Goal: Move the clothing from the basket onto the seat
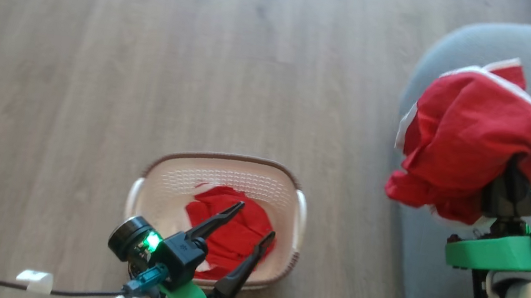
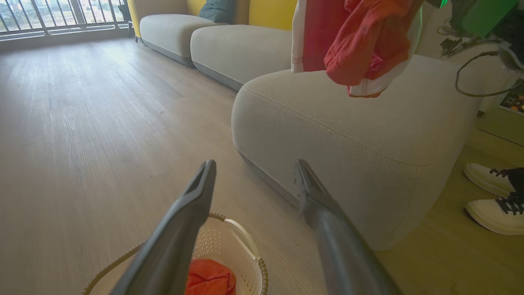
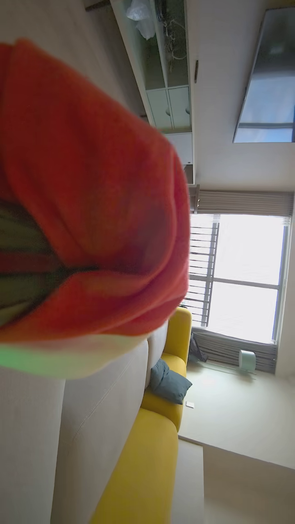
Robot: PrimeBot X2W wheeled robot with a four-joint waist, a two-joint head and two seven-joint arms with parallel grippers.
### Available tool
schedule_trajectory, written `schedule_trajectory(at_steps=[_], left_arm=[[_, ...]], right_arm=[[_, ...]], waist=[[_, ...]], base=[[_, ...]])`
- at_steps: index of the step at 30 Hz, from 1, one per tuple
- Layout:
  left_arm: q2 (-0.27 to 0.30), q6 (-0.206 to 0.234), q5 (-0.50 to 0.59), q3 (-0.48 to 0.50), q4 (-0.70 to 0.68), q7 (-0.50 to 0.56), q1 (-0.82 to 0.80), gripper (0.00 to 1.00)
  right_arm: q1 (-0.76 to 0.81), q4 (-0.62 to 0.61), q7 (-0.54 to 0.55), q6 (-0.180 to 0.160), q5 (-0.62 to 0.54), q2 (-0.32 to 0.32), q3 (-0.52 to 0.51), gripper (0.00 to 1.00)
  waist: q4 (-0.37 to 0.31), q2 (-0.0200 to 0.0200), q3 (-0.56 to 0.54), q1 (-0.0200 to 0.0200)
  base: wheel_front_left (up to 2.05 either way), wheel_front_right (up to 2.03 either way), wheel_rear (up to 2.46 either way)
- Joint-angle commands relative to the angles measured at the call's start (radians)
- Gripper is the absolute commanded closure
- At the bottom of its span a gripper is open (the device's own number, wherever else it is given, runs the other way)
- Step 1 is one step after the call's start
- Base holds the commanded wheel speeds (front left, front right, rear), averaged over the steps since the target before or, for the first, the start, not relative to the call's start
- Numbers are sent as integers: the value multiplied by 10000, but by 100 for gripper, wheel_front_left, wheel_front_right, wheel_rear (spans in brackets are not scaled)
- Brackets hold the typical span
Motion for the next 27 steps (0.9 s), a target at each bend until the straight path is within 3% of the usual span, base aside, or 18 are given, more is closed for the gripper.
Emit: schedule_trajectory(at_steps=[1,14,27], left_arm=[[80,-10,103,285,-419,-53,-444,0],[398,-10,197,-152,-1023,-53,-984,0],[243,-10,306,-917,-1163,-53,-678,0]], right_arm=[[-423,-422,-36,69,32,14,165,100],[-237,-951,-36,69,14,14,-1029,100],[102,-903,-36,69,210,14,-1543,100]], waist=[[-690,0,275,0],[-3240,0,854,0],[-4321,0,485,0]], base=[[0,0,0],[0,0,0],[0,0,0]])
